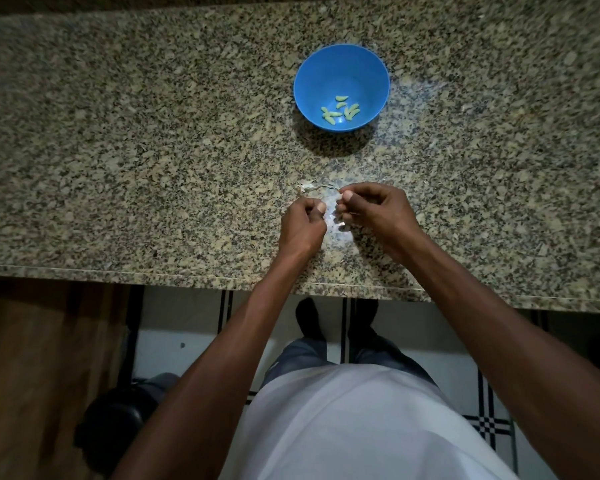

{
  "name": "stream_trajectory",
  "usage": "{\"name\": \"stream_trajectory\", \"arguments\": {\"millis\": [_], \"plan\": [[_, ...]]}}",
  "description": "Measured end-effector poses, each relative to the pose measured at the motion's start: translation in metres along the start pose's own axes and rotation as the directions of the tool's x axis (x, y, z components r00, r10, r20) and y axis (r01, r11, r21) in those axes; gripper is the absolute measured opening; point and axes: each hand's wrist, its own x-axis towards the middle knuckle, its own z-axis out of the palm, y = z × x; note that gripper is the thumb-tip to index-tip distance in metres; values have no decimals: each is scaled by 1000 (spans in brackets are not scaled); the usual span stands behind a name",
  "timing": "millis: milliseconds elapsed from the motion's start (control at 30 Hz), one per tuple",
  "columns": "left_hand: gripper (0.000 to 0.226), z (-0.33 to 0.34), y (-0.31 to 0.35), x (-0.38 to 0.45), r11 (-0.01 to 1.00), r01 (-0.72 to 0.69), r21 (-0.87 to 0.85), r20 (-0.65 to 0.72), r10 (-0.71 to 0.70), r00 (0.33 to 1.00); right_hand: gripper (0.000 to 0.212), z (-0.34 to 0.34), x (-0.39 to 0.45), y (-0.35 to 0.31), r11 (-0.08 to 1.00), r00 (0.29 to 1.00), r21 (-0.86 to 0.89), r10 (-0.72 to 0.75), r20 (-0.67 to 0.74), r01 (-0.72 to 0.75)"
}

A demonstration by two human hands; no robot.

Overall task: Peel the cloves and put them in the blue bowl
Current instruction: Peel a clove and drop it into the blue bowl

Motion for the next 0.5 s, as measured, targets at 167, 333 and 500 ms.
{"name": "stream_trajectory", "arguments": {"millis": [167,333,500], "plan": [[15,-9,-15,-7,991,-106,78,-60,111,992,18,-11,2,0,987,991,92,128,43,-132],[22,-10,-5,-12,965,-255,-67,-48,252,967,23,-10,-1,-4,983,989,108,141,46,-145],[13,-8,0,-6,948,-304,-92,-56,300,952,22,-9,-3,-7,992,991,54,106,76,-110]]}}
